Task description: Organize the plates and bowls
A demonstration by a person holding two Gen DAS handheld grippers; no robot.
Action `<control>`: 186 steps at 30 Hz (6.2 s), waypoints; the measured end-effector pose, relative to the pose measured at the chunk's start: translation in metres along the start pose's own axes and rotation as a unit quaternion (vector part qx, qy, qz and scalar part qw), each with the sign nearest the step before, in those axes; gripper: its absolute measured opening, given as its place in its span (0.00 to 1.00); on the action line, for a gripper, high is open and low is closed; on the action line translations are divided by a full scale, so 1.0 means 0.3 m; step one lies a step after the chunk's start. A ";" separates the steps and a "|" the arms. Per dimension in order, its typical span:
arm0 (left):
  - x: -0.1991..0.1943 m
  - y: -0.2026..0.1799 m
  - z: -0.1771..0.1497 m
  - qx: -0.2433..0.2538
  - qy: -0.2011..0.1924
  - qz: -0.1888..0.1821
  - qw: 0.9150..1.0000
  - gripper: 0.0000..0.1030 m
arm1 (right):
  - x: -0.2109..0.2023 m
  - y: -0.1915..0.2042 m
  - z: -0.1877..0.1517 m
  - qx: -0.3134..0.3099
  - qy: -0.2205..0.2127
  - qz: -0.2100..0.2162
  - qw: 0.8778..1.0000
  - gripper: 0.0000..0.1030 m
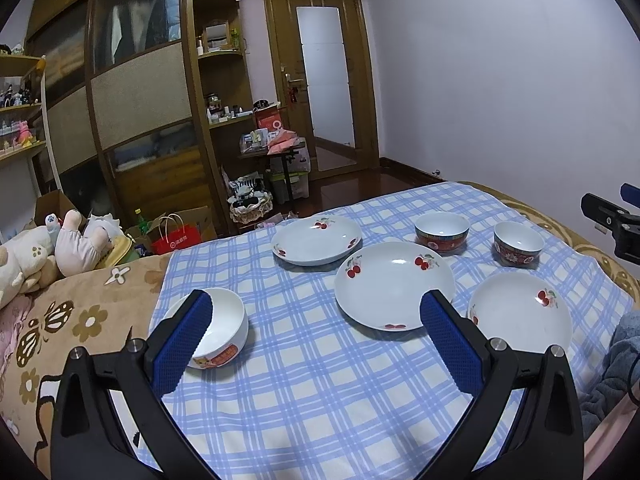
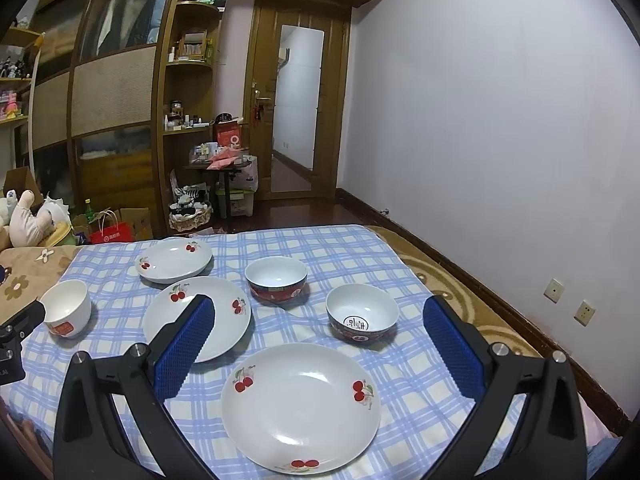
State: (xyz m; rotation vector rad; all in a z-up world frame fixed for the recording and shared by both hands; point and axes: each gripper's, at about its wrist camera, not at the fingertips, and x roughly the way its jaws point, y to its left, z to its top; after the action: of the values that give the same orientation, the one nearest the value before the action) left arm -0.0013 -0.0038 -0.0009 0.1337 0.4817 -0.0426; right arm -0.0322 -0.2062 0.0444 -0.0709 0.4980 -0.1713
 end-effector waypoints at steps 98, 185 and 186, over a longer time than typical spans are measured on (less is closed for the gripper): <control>0.804 0.053 0.177 -0.087 0.212 -0.014 0.973 0.99 | 0.726 0.234 0.082 -0.009 0.170 0.117 0.978 0.71; 0.692 0.138 -0.171 -0.128 0.378 -0.075 0.914 0.13 | 0.629 0.395 -0.260 -0.036 0.345 0.206 0.915 0.08; 0.704 0.137 -0.179 -0.131 0.383 -0.079 0.911 0.12 | 0.636 0.397 -0.267 -0.039 0.349 0.203 0.914 0.09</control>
State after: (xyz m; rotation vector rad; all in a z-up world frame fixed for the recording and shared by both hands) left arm 0.1641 0.0424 -0.1413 -0.1658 1.2803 -0.0833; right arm 0.1117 -0.1256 -0.1283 0.0210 1.2216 0.2465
